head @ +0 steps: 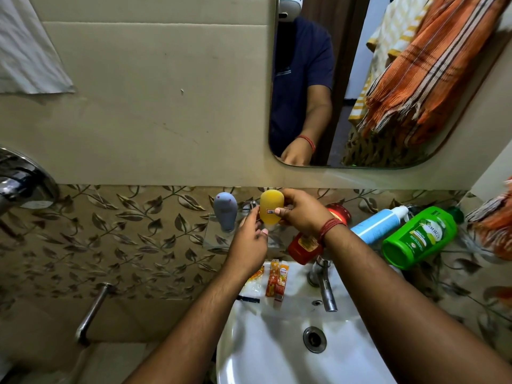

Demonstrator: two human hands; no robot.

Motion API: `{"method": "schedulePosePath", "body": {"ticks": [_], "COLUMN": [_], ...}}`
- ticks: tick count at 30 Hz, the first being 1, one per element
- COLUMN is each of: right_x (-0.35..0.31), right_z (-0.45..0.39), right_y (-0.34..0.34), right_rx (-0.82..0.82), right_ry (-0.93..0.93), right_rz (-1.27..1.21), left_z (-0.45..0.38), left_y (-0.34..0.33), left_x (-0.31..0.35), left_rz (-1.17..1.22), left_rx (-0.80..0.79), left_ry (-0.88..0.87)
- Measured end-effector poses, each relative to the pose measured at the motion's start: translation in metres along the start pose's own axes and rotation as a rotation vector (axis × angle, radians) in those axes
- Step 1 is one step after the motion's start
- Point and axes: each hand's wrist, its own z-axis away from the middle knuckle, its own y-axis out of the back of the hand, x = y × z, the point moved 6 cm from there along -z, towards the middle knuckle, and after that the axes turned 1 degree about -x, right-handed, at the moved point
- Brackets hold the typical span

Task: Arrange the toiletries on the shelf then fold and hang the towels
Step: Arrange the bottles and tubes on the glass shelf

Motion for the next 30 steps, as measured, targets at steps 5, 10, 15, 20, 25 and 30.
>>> {"method": "schedulePosePath", "body": {"ticks": [5, 10, 15, 20, 25, 30], "right_x": [0.002, 0.005, 0.005, 0.003, -0.006, 0.021], "right_z": [-0.001, 0.001, 0.002, 0.006, 0.036, 0.100], "right_y": [-0.004, -0.005, -0.006, -0.005, 0.036, 0.033], "right_rx": [-0.005, 0.012, 0.023, -0.002, 0.241, 0.384], "right_ry": [-0.007, 0.001, 0.000, -0.002, 0.112, 0.123], "right_rz": [0.024, 0.021, 0.029, 0.051, 0.030, 0.114], "left_z": [0.000, -0.001, 0.001, 0.003, 0.022, 0.040], "left_y": [-0.002, -0.001, 0.000, 0.000, 0.014, 0.001], "left_x": [-0.001, -0.003, -0.001, -0.001, -0.002, -0.002], "left_rz": [-0.004, -0.007, -0.014, 0.001, 0.056, -0.125], "left_rx": [0.000, 0.008, 0.020, 0.008, 0.127, 0.129], "left_ry": [0.005, 0.009, -0.003, -0.007, -0.085, -0.238]}}
